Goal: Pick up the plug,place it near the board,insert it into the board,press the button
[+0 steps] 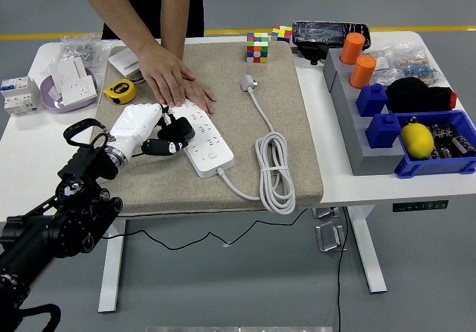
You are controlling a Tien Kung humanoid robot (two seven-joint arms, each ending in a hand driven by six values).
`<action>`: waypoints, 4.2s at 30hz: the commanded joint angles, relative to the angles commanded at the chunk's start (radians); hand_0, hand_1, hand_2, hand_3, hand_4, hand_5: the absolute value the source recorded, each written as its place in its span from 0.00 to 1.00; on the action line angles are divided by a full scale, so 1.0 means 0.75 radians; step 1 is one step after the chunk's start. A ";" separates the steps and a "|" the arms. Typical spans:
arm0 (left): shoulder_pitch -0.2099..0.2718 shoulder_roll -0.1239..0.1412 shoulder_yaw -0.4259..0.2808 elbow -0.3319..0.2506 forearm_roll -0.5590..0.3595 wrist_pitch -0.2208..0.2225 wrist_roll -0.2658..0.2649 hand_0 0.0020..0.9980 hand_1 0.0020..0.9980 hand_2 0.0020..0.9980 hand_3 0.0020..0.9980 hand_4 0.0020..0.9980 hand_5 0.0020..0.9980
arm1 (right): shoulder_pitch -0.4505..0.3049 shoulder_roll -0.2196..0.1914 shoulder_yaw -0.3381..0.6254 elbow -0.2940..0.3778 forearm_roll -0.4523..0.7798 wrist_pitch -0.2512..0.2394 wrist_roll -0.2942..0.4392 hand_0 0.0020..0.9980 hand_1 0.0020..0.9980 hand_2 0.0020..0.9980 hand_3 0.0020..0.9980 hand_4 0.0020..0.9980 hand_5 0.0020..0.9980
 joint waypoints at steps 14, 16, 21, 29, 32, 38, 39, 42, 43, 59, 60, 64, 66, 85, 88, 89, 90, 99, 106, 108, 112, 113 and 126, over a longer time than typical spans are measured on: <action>-0.002 0.000 -0.013 -0.005 0.000 -0.041 -0.023 0.94 1.00 1.00 0.97 1.00 0.54 | 0.002 -0.001 0.000 -0.001 0.011 -0.001 0.002 0.80 0.76 0.74 0.76 1.00 1.00; 0.001 0.001 -0.019 -0.007 0.000 -0.047 -0.031 0.98 1.00 1.00 1.00 1.00 0.63 | 0.002 -0.001 0.000 -0.001 0.012 -0.002 0.003 0.80 0.76 0.74 0.76 1.00 1.00; 0.036 -0.002 -0.077 -0.057 -0.008 -0.073 -0.061 1.00 1.00 1.00 1.00 1.00 1.00 | -0.001 0.000 -0.002 -0.001 0.015 -0.005 0.006 0.80 0.76 0.74 0.76 1.00 1.00; 0.200 -0.039 -0.252 -0.366 -0.361 -0.078 -0.009 1.00 1.00 1.00 1.00 1.00 1.00 | -0.010 0.003 0.001 0.001 0.008 -0.009 0.008 0.80 0.76 0.74 0.76 1.00 1.00; 0.282 -0.055 -0.271 -0.524 -0.533 -0.071 0.079 1.00 1.00 1.00 1.00 1.00 1.00 | -0.014 0.002 0.002 0.001 0.007 -0.011 0.009 0.80 0.76 0.74 0.76 1.00 1.00; 0.441 -0.064 -0.208 -0.808 -0.820 -0.103 0.256 0.98 1.00 0.97 0.96 1.00 1.00 | -0.021 0.003 0.001 0.000 0.005 -0.012 0.009 0.80 0.76 0.74 0.76 1.00 1.00; 0.459 -0.064 -0.194 -0.839 -0.846 -0.114 0.268 1.00 1.00 0.98 0.94 1.00 1.00 | -0.022 0.004 0.002 0.000 0.004 -0.012 0.009 0.80 0.76 0.74 0.76 1.00 1.00; 0.495 -0.060 -0.146 -0.906 -0.884 -0.145 0.284 1.00 1.00 0.98 0.94 1.00 1.00 | -0.021 0.003 0.006 0.001 0.000 -0.013 0.010 0.80 0.76 0.74 0.76 1.00 1.00; 0.499 -0.057 -0.130 -0.912 -0.881 -0.151 0.286 1.00 1.00 0.98 0.94 1.00 1.00 | -0.021 0.003 0.007 0.001 -0.001 -0.013 0.010 0.80 0.76 0.74 0.76 1.00 1.00; 0.435 -0.061 -0.031 -0.802 -0.742 -0.174 0.264 1.00 1.00 0.99 0.93 1.00 1.00 | -0.013 -0.001 0.010 0.000 0.001 -0.014 0.010 0.80 0.76 0.74 0.76 1.00 1.00; 0.433 -0.063 -0.030 -0.793 -0.737 -0.173 0.262 1.00 1.00 0.99 0.93 1.00 1.00 | -0.013 -0.001 0.011 0.000 0.001 -0.014 0.010 0.80 0.76 0.74 0.76 1.00 1.00; 0.434 -0.068 -0.035 -0.764 -0.688 -0.166 0.252 1.00 1.00 0.99 0.93 1.00 1.00 | -0.013 0.000 0.014 0.001 -0.001 -0.014 0.011 0.80 0.75 0.74 0.76 1.00 1.00; 0.439 -0.067 -0.044 -0.763 -0.654 -0.160 0.247 1.00 1.00 0.99 0.93 1.00 1.00 | -0.014 0.001 0.014 0.000 0.000 -0.013 0.011 0.80 0.75 0.74 0.76 1.00 1.00; 0.505 -0.051 -0.128 -0.843 -0.379 -0.172 0.286 1.00 1.00 0.98 0.92 1.00 1.00 | -0.018 0.003 0.024 -0.004 0.004 -0.013 0.011 0.80 0.76 0.74 0.76 1.00 1.00; 0.505 -0.054 -0.131 -0.826 -0.315 -0.188 0.296 1.00 1.00 0.98 0.92 1.00 1.00 | -0.018 0.004 0.026 -0.003 0.003 -0.012 0.012 0.80 0.76 0.74 0.76 1.00 1.00; 0.506 -0.054 -0.130 -0.823 -0.302 -0.194 0.300 1.00 1.00 0.98 0.92 1.00 1.00 | -0.017 0.004 0.028 -0.003 0.002 -0.013 0.013 0.80 0.76 0.74 0.76 1.00 1.00; 0.507 -0.054 -0.130 -0.823 -0.288 -0.197 0.303 1.00 1.00 0.98 0.92 1.00 1.00 | -0.016 0.004 0.030 -0.002 0.000 -0.013 0.013 0.80 0.76 0.74 0.76 1.00 1.00; 0.520 -0.058 -0.119 -0.817 -0.173 -0.223 0.323 1.00 1.00 0.97 0.93 1.00 1.00 | -0.018 0.002 0.029 -0.003 0.002 -0.014 0.012 0.80 0.76 0.74 0.76 1.00 1.00; 0.489 -0.050 -0.096 -0.766 -0.179 -0.231 0.318 1.00 1.00 0.97 0.93 1.00 1.00 | -0.015 0.002 0.032 -0.001 -0.004 -0.015 0.013 0.80 0.76 0.74 0.76 1.00 1.00; 0.473 -0.048 -0.088 -0.743 -0.176 -0.231 0.313 1.00 1.00 0.97 0.93 1.00 1.00 | -0.015 0.003 0.029 -0.001 -0.003 -0.015 0.013 0.80 0.76 0.74 0.76 1.00 1.00; 0.451 -0.048 -0.074 -0.716 -0.169 -0.235 0.309 1.00 1.00 0.97 0.92 1.00 1.00 | -0.015 0.001 0.024 -0.002 -0.002 -0.015 0.012 0.80 0.76 0.74 0.76 1.00 1.00; 0.446 -0.049 -0.067 -0.714 -0.169 -0.236 0.309 1.00 1.00 0.97 0.92 1.00 1.00 | -0.016 0.001 0.022 -0.002 -0.001 -0.016 0.012 0.80 0.76 0.74 0.76 1.00 1.00; 0.381 -0.038 0.026 -0.686 -0.160 -0.243 0.306 1.00 1.00 0.97 0.92 1.00 1.00 | -0.012 0.000 0.041 0.011 -0.030 -0.019 0.016 0.80 0.76 0.74 0.76 1.00 1.00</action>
